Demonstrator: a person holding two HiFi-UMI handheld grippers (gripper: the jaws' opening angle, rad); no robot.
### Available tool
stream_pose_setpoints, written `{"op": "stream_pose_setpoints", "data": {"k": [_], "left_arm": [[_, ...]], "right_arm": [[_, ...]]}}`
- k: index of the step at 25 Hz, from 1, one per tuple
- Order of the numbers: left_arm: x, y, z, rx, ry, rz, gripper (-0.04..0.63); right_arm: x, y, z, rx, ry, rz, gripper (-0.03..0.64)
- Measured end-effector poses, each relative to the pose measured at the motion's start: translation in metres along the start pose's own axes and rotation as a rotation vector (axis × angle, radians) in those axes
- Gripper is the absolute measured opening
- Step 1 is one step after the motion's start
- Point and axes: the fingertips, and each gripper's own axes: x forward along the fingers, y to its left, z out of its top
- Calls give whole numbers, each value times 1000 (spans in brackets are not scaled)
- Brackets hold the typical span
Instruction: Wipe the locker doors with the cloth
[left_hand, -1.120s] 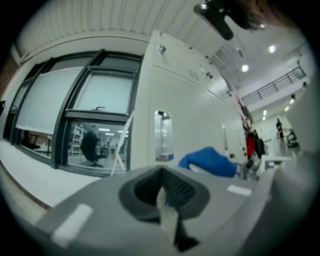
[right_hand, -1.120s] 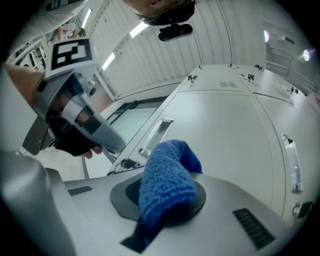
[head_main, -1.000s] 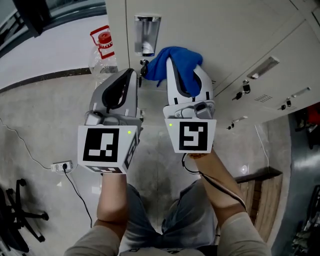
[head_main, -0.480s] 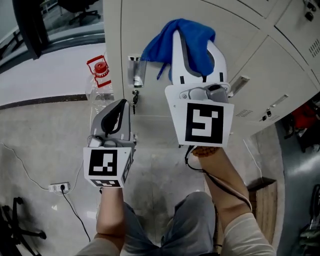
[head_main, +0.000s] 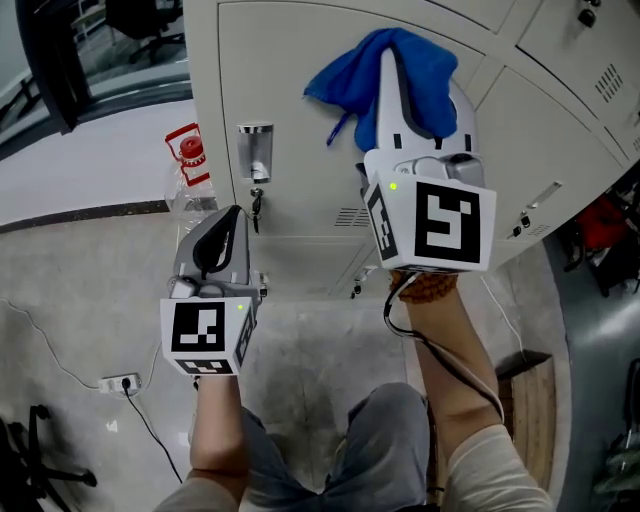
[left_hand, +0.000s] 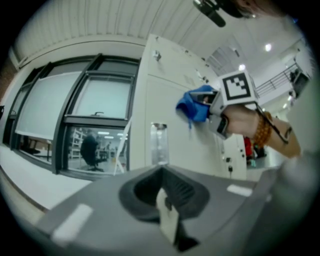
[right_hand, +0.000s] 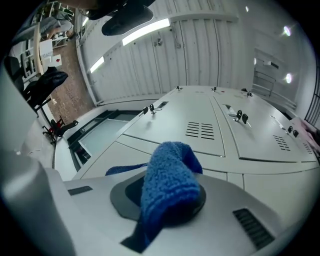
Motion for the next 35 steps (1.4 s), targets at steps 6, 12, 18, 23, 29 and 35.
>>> {"op": "stream_pose_setpoints", "data": {"k": [6, 12, 18, 23, 29, 35], "left_arm": [[3, -3, -3, 10, 13, -4, 3], [8, -6, -9, 17, 22, -11, 2], [14, -8, -14, 8, 28, -19, 2], [17, -10, -16, 2, 28, -23, 2], [20, -10, -21, 4, 38, -23, 2], [23, -10, -24, 0, 39, -22, 2]], "right_arm": [[-22, 7, -31, 52, 26, -9, 32], [-44, 32, -69, 75, 67, 22, 32], [-64, 57, -103, 93, 110, 49, 32], [-83, 74, -132, 121, 158, 55, 32], [-102, 93, -164, 157, 206, 76, 32], [-130, 115, -208, 168, 302, 113, 32]]}}
